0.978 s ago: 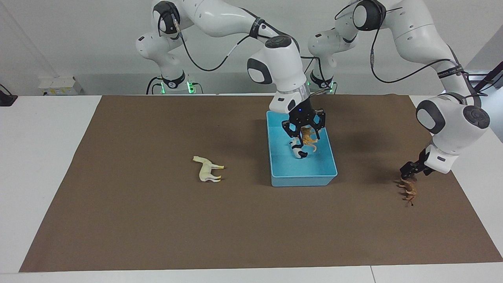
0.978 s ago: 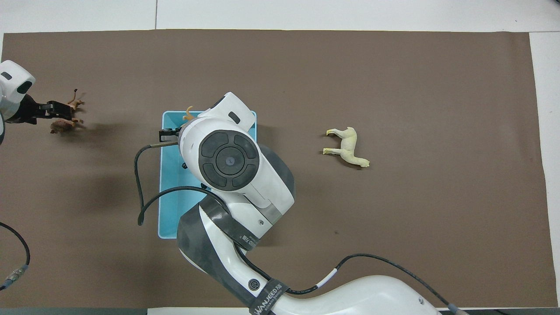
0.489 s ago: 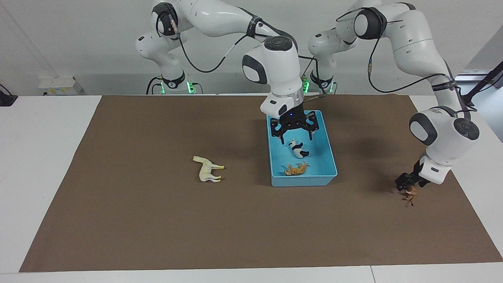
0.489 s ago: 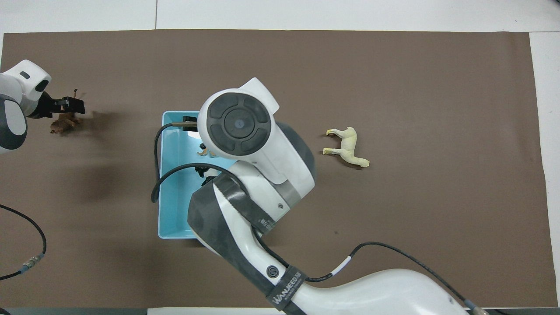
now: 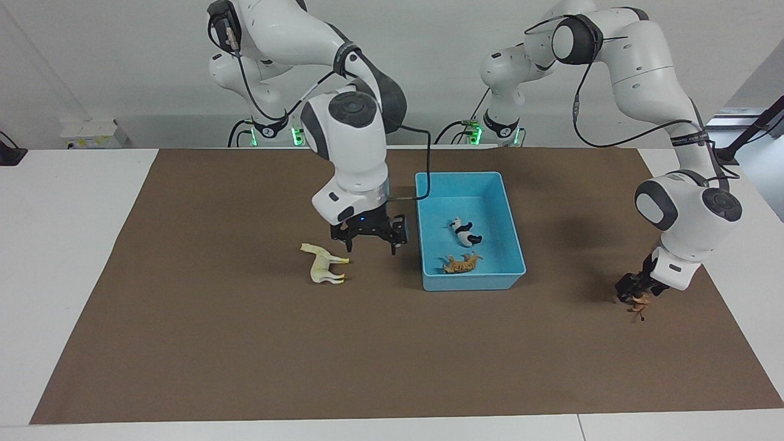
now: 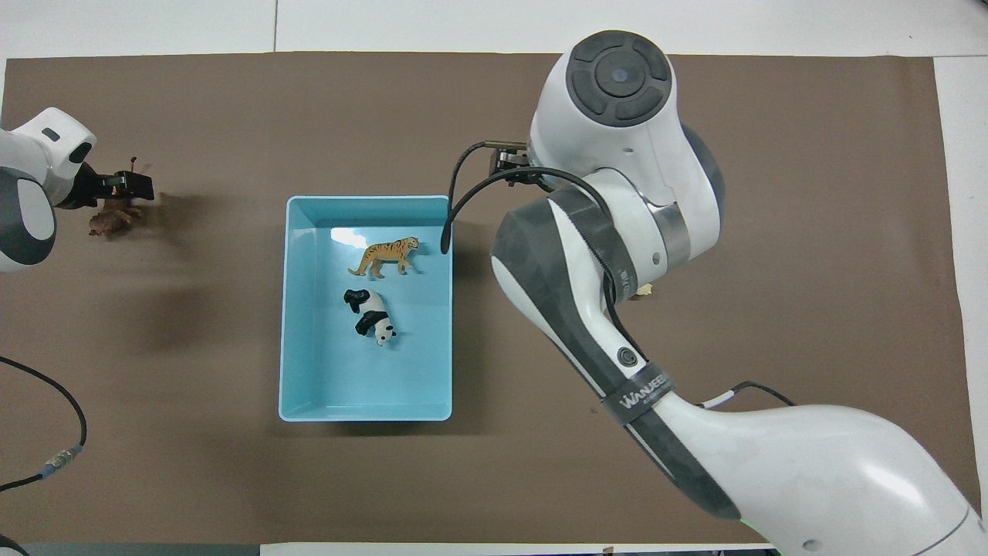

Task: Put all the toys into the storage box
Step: 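Move the right gripper to the llama while the left gripper grasps the horse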

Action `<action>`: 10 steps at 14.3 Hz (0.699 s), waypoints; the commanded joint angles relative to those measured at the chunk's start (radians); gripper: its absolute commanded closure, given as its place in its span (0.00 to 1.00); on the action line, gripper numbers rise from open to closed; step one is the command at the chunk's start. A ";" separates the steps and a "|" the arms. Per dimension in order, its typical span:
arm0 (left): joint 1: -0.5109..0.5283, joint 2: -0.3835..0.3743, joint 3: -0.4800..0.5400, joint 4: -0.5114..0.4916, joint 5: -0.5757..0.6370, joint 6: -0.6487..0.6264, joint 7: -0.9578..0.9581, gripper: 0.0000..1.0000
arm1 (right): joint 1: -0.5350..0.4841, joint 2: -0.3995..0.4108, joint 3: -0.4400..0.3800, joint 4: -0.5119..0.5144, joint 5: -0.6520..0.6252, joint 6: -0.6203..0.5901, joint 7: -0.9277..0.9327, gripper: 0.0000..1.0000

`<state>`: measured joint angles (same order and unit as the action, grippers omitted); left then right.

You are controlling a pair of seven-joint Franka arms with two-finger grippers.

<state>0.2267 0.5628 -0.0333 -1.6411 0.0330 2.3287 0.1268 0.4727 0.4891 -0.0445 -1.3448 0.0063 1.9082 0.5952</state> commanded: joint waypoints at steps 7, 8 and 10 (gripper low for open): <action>-0.006 0.020 0.006 0.003 -0.028 -0.008 -0.001 0.65 | -0.089 -0.150 0.011 -0.496 -0.051 0.276 -0.072 0.00; -0.006 0.020 0.006 0.012 -0.045 -0.031 -0.001 0.72 | -0.091 -0.150 0.011 -0.516 -0.051 0.287 -0.093 0.00; -0.026 0.022 0.007 0.046 -0.067 -0.102 -0.006 0.80 | -0.094 -0.149 0.011 -0.550 -0.054 0.336 -0.101 0.00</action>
<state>0.2266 0.5755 -0.0346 -1.6260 -0.0040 2.2989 0.1248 0.3977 0.3772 -0.0459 -1.8214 -0.0268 2.1899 0.5202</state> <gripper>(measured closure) 0.595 0.000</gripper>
